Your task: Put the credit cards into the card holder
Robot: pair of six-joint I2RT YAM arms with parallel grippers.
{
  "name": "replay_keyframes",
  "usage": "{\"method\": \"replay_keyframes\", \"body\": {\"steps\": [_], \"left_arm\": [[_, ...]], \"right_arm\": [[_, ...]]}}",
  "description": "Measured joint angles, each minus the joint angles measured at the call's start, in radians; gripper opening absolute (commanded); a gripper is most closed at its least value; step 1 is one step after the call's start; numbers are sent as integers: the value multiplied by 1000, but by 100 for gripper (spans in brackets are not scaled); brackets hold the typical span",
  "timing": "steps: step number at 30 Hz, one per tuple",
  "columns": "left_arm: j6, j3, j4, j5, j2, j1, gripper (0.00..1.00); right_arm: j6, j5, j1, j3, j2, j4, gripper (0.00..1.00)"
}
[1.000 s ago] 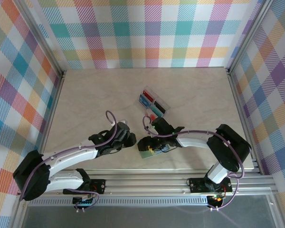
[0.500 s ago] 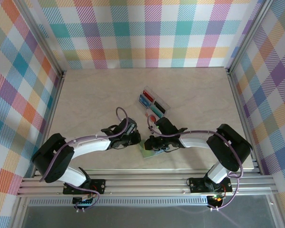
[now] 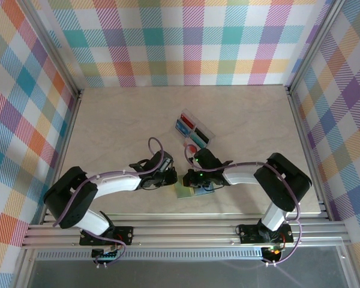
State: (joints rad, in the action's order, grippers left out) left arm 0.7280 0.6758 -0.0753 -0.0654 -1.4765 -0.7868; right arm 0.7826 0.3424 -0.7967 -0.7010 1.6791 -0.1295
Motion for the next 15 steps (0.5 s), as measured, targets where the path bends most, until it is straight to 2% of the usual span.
{"method": "replay_keyframes", "body": {"steps": [5,15], "left_arm": [[-15,4,-24,6,82,0,16],[-15,9,-19,-5,14,0,11]], "right_arm": [[61,-36,0,4,23,-77,0],[105,-74,0,25,26,-141,0]]}}
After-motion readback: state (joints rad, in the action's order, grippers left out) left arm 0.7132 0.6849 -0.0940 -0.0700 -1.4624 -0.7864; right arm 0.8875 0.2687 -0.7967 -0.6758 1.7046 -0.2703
